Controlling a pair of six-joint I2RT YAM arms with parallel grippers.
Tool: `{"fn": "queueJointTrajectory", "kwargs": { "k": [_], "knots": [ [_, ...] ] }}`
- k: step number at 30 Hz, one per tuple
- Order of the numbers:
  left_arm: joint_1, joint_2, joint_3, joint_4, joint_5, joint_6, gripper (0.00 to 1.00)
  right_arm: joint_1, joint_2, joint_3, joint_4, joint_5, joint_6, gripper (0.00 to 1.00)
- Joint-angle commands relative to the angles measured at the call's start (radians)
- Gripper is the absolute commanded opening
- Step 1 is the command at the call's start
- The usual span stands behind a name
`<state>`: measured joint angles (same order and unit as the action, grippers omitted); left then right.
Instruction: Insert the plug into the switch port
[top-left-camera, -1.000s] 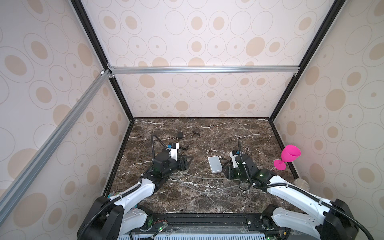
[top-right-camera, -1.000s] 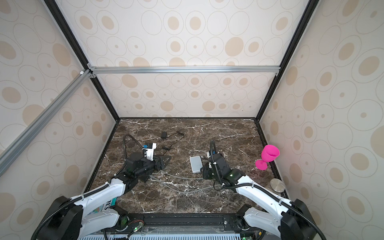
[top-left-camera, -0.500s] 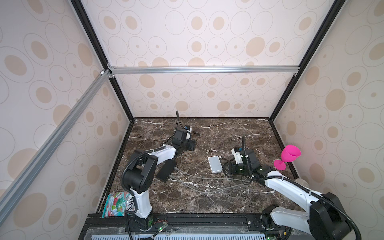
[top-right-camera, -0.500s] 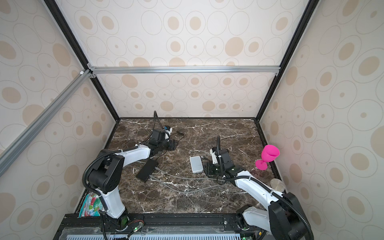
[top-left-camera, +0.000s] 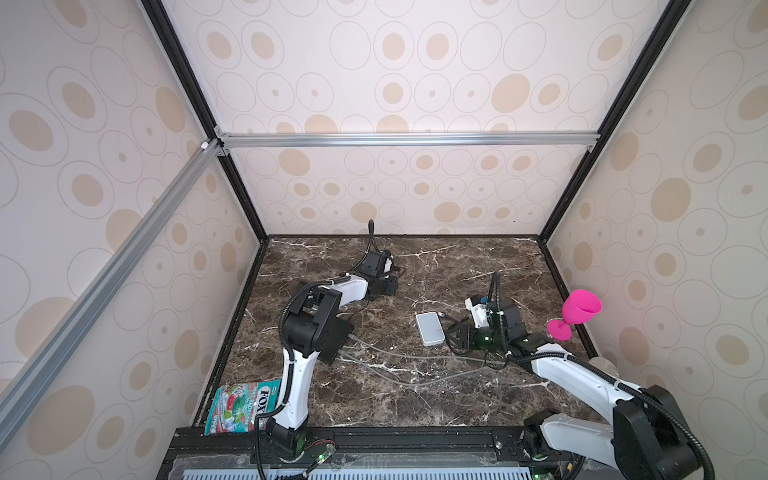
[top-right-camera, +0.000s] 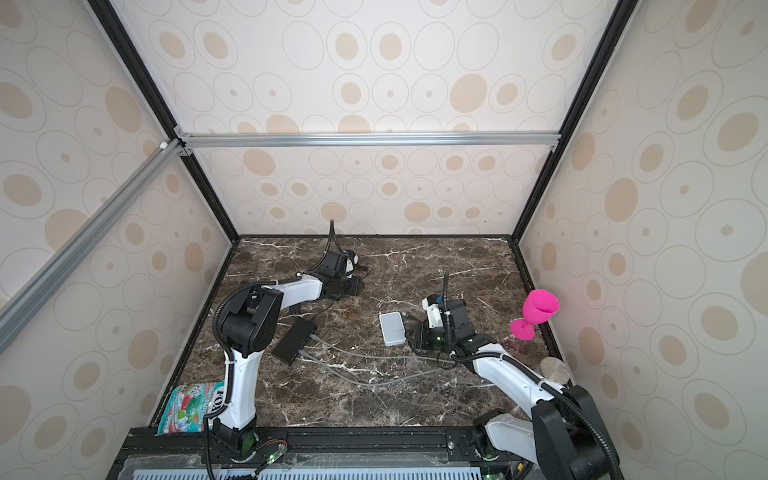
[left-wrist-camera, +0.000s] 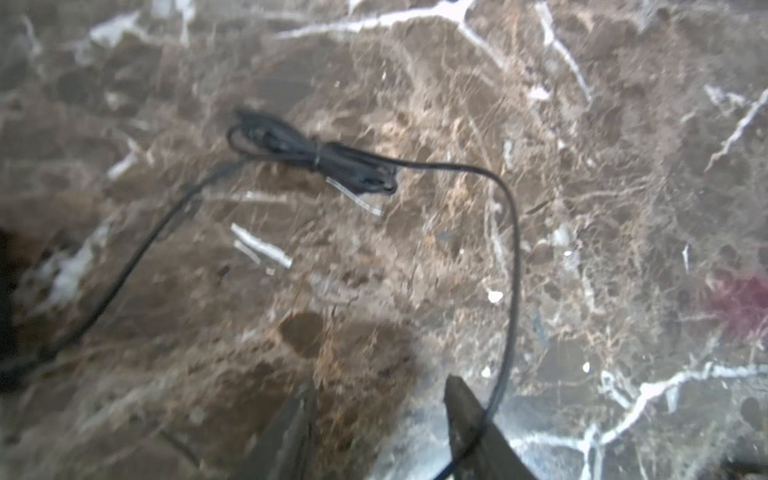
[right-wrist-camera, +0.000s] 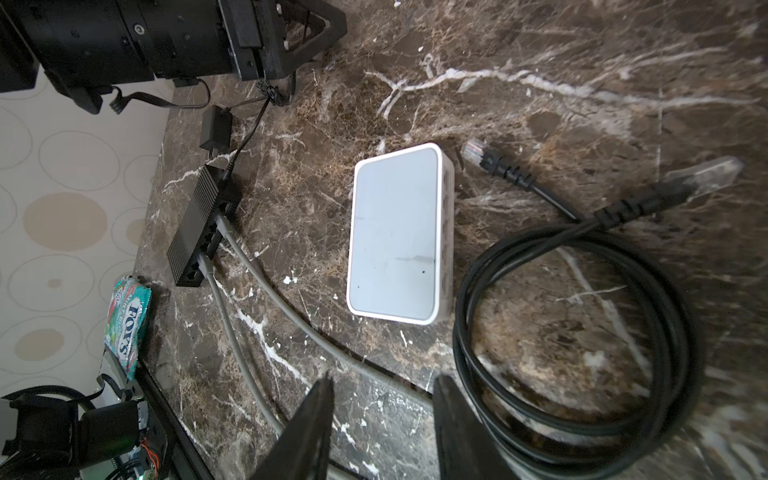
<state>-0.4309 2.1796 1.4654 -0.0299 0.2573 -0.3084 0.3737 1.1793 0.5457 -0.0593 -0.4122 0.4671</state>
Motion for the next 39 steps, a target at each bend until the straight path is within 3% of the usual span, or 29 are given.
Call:
{"fn": "queueJointTrajectory", "kwargs": {
  "k": [1,5,7,9,11,16,19,23,26,31,39],
  "knots": [
    [-0.003,0.006,0.037,0.073,0.114,-0.063,0.42,-0.005,0.017,0.015,0.011,-0.020,0.007,0.42],
    [-0.003,-0.002,0.041,0.165,0.139,-0.149,0.39,-0.005,0.080,0.031,0.137,-0.049,0.055,0.42],
    [-0.001,-0.010,0.027,0.226,0.157,-0.196,0.33,-0.006,0.141,0.061,0.245,-0.040,0.109,0.42],
    [0.002,-0.015,-0.001,0.321,0.174,-0.241,0.26,-0.005,0.230,0.133,0.322,-0.001,0.174,0.42],
    [0.011,-0.017,-0.051,0.476,0.207,-0.300,0.26,-0.005,0.349,0.244,0.384,0.045,0.235,0.40],
    [0.033,-0.041,-0.155,0.715,0.322,-0.313,0.49,0.003,0.606,0.498,0.504,0.111,0.331,0.38],
    [0.064,-0.126,-0.321,0.880,0.315,-0.292,0.65,0.040,0.668,0.558,0.498,0.137,0.283,0.38],
    [0.116,-0.217,-0.566,1.201,0.317,-0.322,0.66,0.118,0.714,0.548,0.493,0.137,0.249,0.38],
    [0.145,-0.231,-0.637,1.365,0.330,-0.382,0.64,0.162,0.763,0.563,0.502,0.130,0.256,0.39],
    [0.170,-0.247,-0.704,1.484,0.302,-0.424,0.61,0.183,0.886,0.658,0.509,0.061,0.335,0.39],
    [0.175,-0.275,-0.709,1.395,0.252,-0.388,0.58,0.209,1.002,0.763,0.469,0.055,0.364,0.38]
  ]
}}
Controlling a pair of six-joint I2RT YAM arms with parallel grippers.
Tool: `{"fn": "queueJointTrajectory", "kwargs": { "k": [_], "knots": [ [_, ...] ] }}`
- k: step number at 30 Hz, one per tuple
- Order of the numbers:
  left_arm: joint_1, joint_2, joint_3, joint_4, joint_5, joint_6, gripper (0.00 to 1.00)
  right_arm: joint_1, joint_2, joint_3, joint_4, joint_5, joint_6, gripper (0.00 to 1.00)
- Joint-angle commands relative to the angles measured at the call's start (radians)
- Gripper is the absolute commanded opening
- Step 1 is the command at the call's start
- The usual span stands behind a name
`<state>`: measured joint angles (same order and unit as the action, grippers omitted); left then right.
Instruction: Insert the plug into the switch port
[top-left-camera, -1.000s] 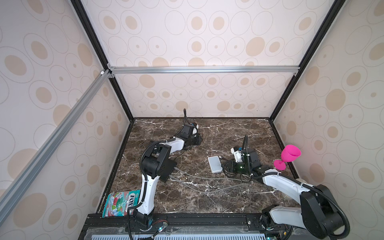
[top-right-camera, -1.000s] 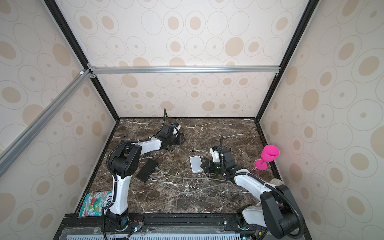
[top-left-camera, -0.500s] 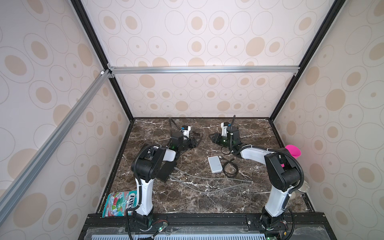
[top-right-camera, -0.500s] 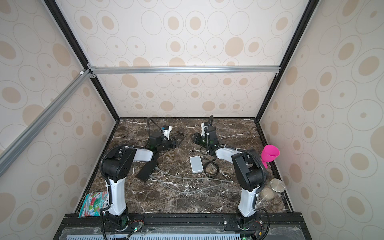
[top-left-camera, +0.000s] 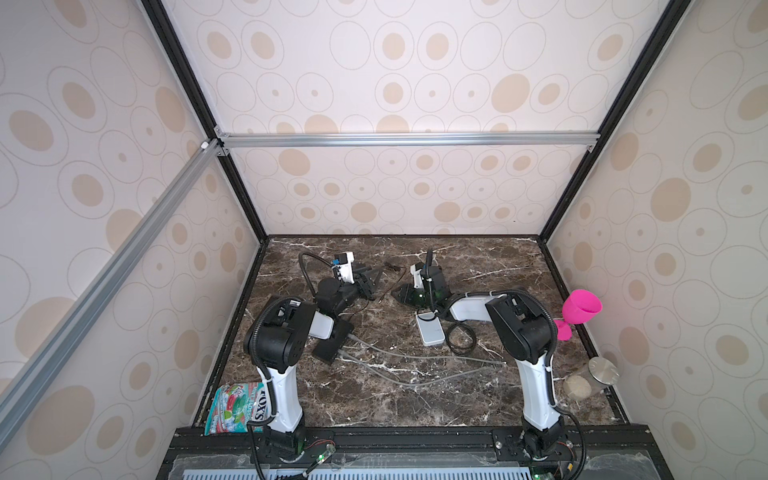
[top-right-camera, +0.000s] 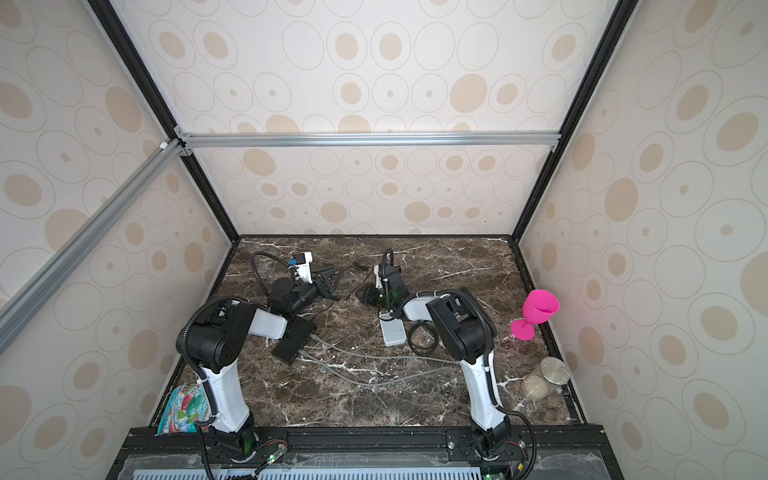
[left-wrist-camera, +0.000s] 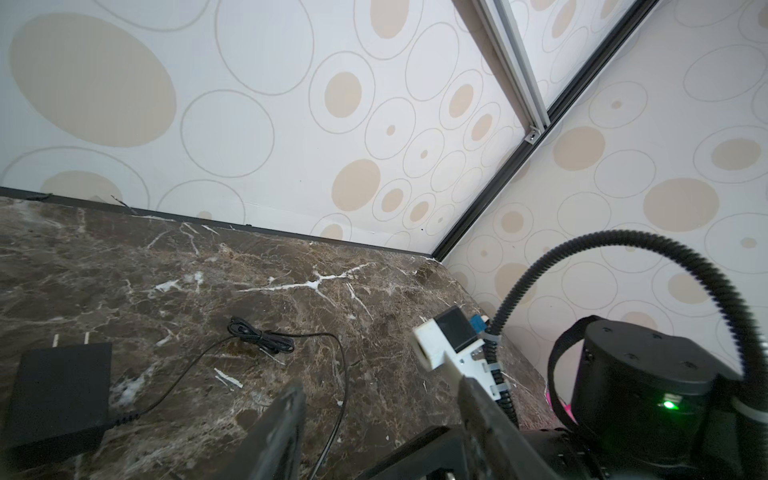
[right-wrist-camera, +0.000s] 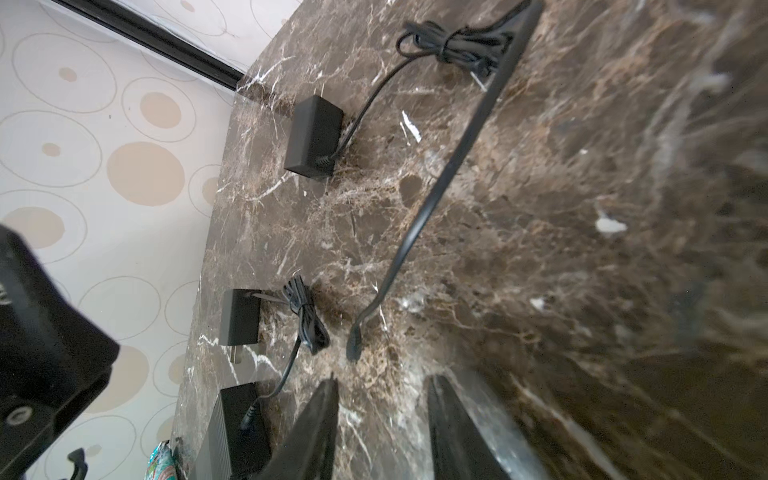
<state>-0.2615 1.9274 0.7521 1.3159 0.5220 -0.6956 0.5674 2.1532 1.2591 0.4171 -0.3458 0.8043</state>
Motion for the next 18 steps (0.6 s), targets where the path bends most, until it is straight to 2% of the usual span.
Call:
{"fn": "queueJointTrajectory", "kwargs": {
  "k": [1,11,18],
  "knots": [
    [0.005,-0.023,0.004,0.053,-0.013,-0.005,0.58,0.015,0.043,0.061,-0.006,-0.012,0.035,0.37],
    [0.011,-0.019,0.003,0.048,-0.012,-0.012,0.55,0.028,0.156,0.179,-0.009,-0.015,0.083,0.31],
    [0.015,-0.019,0.004,0.040,-0.008,-0.005,0.54,0.031,0.167,0.202,-0.007,0.001,0.071,0.18]
  ]
}}
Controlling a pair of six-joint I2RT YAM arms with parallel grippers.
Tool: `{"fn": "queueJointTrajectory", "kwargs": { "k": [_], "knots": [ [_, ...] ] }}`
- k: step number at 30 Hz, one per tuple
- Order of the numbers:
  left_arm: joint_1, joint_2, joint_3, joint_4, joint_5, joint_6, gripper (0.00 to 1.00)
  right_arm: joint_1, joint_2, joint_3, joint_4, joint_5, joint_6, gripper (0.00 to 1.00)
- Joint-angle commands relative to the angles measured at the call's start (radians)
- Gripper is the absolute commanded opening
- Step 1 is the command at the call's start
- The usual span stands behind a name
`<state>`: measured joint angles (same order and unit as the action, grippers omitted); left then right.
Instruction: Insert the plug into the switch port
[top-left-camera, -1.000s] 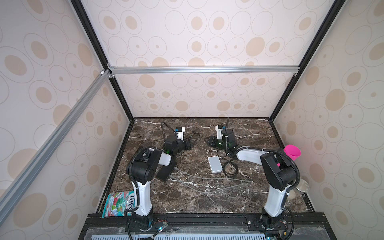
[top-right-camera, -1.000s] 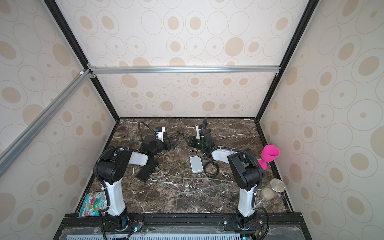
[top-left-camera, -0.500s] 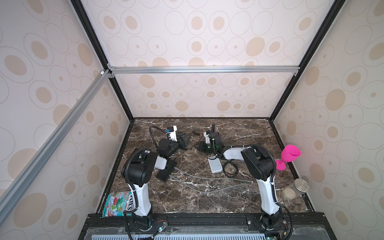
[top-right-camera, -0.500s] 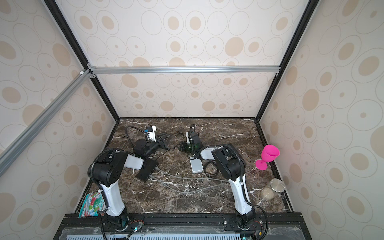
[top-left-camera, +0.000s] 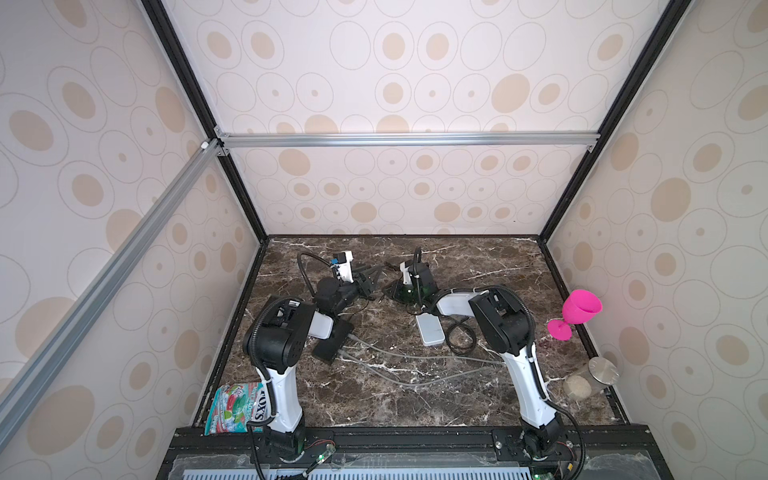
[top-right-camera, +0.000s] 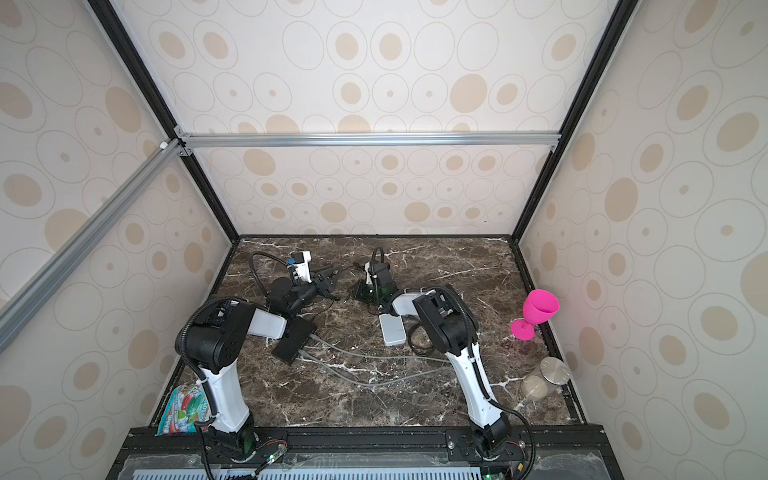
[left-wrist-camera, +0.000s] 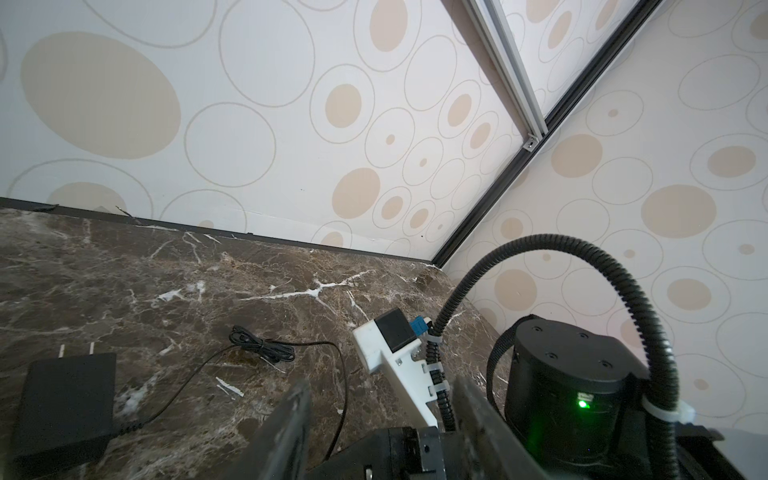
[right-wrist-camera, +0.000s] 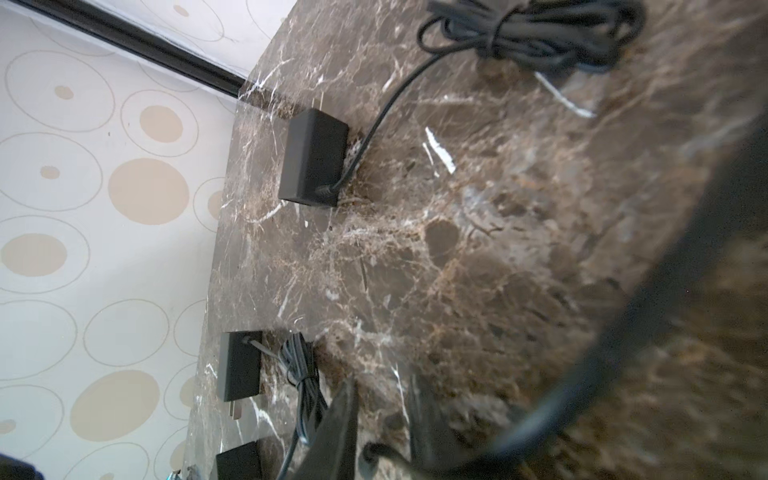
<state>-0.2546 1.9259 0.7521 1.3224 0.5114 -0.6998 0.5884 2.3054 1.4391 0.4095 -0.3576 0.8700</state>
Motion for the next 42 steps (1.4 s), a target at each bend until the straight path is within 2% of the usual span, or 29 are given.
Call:
{"fn": "queueJointTrajectory", "kwargs": {
  "k": [1,6,11,16,18,20,22,26,30,34,42],
  "knots": [
    [0.008,-0.018,0.008,0.024,0.007,0.004,0.54,0.007,0.012,0.021,0.002,0.014,0.003,0.15],
    [0.008,-0.028,0.030,-0.049,0.018,0.059,0.54,-0.002,-0.050,-0.010,-0.003,0.027,-0.045,0.08],
    [0.005,-0.020,0.040,-0.075,0.006,0.083,0.55,-0.048,-0.177,-0.110,0.032,0.020,-0.137,0.03],
    [-0.031,-0.004,0.073,-0.107,0.038,0.143,0.55,-0.123,-0.272,-0.217,0.143,-0.073,-0.189,0.00],
    [-0.055,0.002,0.112,-0.156,0.083,0.187,0.53,-0.147,-0.297,-0.244,0.172,-0.115,-0.205,0.00],
    [-0.085,0.007,0.138,-0.187,0.129,0.245,0.51,-0.172,-0.313,-0.266,0.219,-0.161,-0.207,0.00],
    [-0.121,0.000,0.166,-0.265,0.156,0.356,0.51,-0.196,-0.327,-0.284,0.259,-0.204,-0.204,0.00],
    [-0.189,-0.019,0.242,-0.526,0.125,0.609,0.56,-0.230,-0.359,-0.326,0.311,-0.248,-0.210,0.00],
    [-0.195,-0.001,0.264,-0.561,0.123,0.629,0.56,-0.243,-0.397,-0.361,0.342,-0.297,-0.225,0.00],
    [-0.196,0.028,0.299,-0.603,0.160,0.649,0.50,-0.243,-0.423,-0.382,0.369,-0.327,-0.243,0.00],
    [-0.197,0.050,0.325,-0.643,0.165,0.682,0.42,-0.245,-0.383,-0.364,0.452,-0.407,-0.173,0.00]
  ]
}}
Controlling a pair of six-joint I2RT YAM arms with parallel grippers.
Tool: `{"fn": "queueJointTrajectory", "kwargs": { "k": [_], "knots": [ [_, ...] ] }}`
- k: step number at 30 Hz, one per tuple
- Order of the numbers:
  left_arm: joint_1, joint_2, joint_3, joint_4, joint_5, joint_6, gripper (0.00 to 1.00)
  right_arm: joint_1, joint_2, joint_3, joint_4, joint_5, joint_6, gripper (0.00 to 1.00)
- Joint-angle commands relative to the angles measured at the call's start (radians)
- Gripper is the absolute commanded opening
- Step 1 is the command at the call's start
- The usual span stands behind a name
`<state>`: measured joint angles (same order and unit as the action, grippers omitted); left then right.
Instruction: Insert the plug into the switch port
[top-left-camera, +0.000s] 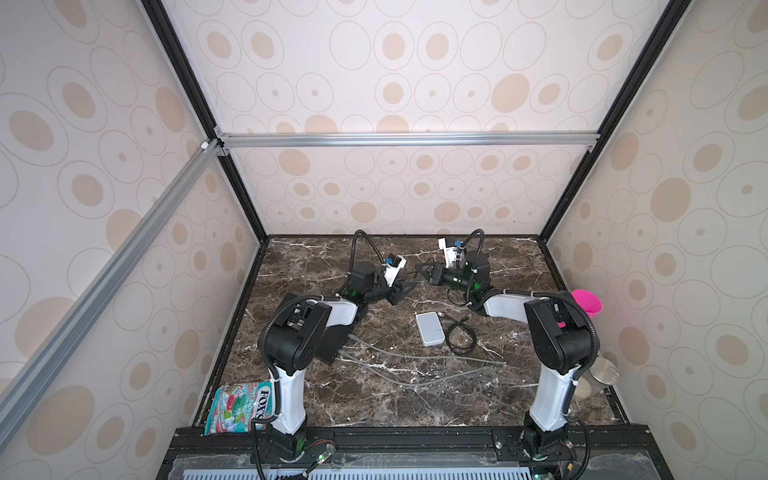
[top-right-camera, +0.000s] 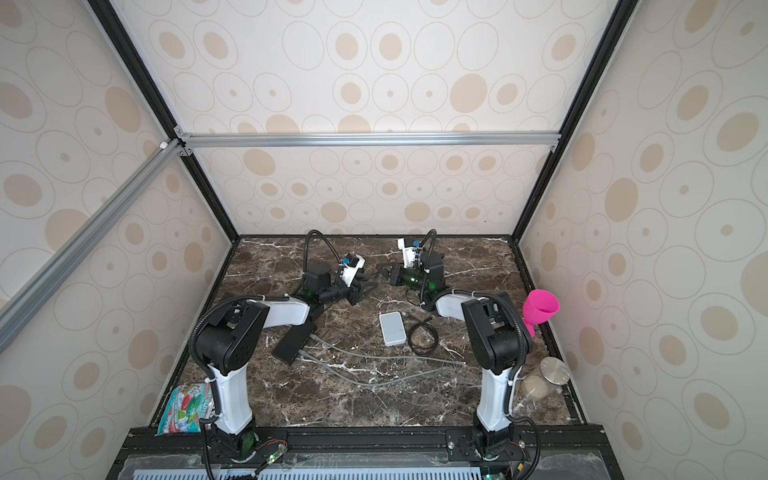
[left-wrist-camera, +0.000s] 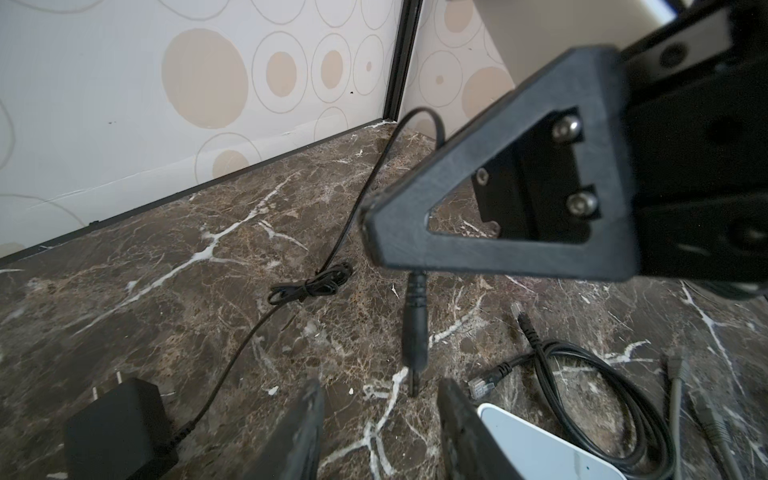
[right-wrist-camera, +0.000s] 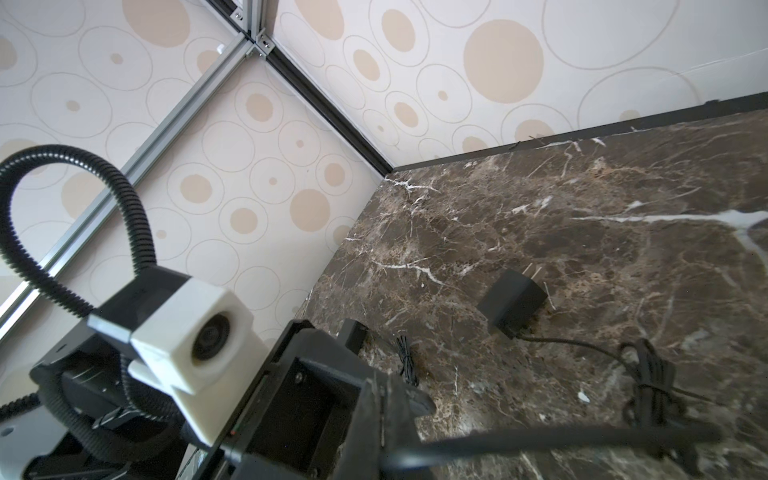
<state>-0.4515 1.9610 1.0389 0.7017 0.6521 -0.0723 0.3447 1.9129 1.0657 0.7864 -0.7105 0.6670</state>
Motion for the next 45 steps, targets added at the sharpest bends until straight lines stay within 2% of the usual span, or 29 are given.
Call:
{"fn": "queueJointTrajectory", "kwargs": {
  "k": [1,7,13,18,25,30,31,33,36,38,41,45],
  "knots": [
    [0.000,0.014,0.041,-0.028,0.021,0.058,0.41,-0.001,0.024,0.021,0.088,-0.077,0.049,0.00],
    [0.000,0.010,0.041,-0.028,0.028,0.060,0.34,0.001,0.087,0.052,0.166,-0.122,0.133,0.00],
    [-0.001,-0.002,0.023,0.013,0.090,0.041,0.24,0.007,0.064,0.046,0.093,-0.090,0.069,0.00],
    [-0.001,0.001,0.030,0.001,0.075,0.038,0.18,0.025,0.053,0.058,0.037,-0.083,0.022,0.00],
    [0.000,0.001,0.034,-0.009,0.069,0.040,0.01,0.030,0.052,0.063,0.022,-0.080,0.011,0.00],
    [0.000,0.002,0.038,-0.019,0.067,0.043,0.00,0.030,0.044,0.058,0.010,-0.073,-0.002,0.00],
    [-0.001,0.001,0.038,-0.021,0.065,0.045,0.00,0.030,0.044,0.057,0.006,-0.072,-0.004,0.01],
    [-0.001,0.000,0.042,-0.037,0.061,0.056,0.00,0.028,0.035,0.048,0.004,-0.063,-0.011,0.18],
    [0.000,0.006,0.067,-0.088,0.066,0.087,0.00,0.025,-0.021,0.010,-0.014,-0.046,-0.046,0.30],
    [-0.002,0.008,0.084,-0.129,0.067,0.110,0.00,0.024,-0.100,-0.027,-0.106,-0.024,-0.126,0.32],
    [-0.007,0.007,0.098,-0.199,0.056,0.165,0.00,0.026,-0.271,-0.113,-0.303,0.050,-0.274,0.37],
    [-0.060,0.018,0.163,-0.410,0.001,0.342,0.00,0.030,-0.540,-0.211,-0.641,0.175,-0.471,0.38]
  ]
}}
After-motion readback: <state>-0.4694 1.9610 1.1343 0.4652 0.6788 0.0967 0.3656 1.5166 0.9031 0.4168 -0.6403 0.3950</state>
